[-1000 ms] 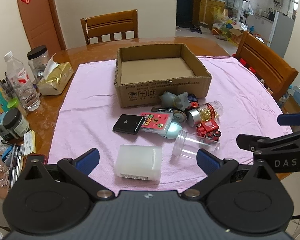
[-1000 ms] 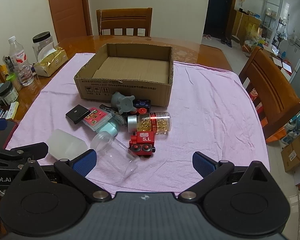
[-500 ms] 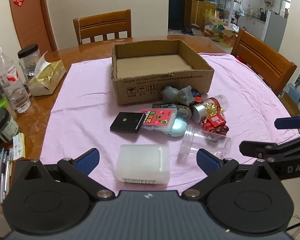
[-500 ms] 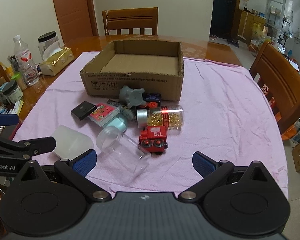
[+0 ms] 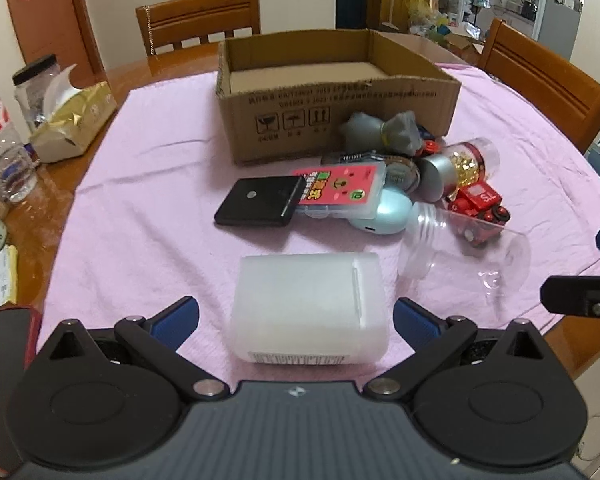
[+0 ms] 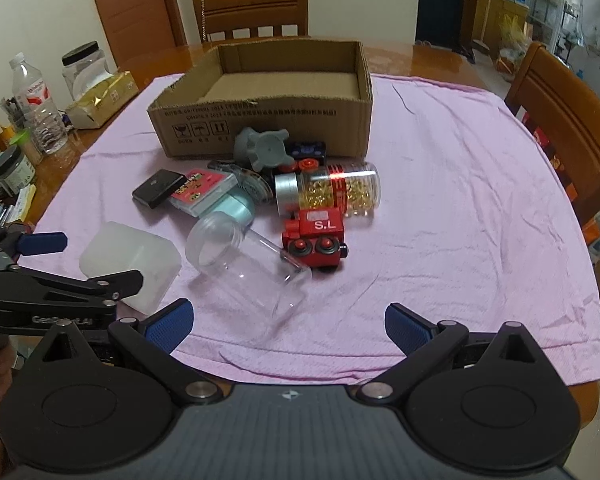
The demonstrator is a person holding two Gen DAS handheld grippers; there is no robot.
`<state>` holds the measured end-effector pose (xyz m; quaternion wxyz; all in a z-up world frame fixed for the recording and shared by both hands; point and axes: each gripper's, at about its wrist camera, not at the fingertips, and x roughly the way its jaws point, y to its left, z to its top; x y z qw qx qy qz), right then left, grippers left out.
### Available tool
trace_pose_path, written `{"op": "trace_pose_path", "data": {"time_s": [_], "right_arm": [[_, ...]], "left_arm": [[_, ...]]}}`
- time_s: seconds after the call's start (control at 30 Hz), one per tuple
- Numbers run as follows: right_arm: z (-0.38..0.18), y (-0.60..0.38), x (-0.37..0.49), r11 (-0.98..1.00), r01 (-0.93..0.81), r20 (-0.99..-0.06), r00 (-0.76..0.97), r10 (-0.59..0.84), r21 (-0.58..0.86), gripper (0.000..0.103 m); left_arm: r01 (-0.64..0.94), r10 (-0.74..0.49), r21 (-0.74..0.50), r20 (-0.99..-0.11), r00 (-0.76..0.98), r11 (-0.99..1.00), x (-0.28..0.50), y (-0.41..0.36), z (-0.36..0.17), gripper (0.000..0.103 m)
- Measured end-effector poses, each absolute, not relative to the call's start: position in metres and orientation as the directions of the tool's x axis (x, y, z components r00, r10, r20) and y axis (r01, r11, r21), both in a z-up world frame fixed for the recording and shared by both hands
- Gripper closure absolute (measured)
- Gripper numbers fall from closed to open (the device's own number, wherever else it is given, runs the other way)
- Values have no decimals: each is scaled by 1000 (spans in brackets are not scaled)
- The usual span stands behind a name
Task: Organize rigid objects
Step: 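Move the left tool to the white plastic box while the right tool approaches the red toy train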
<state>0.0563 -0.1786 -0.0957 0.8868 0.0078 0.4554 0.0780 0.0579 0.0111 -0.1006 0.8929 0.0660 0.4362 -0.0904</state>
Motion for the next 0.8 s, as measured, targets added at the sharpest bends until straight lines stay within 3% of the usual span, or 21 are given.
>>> {"op": "trace_pose_path", "data": {"time_s": [0.8], "right_arm": [[-103,-166,106,999,-39,-838,545,33,13,0]], "left_arm": [[235,-122,13,-825,552,972,104,50,-121,1]]}}
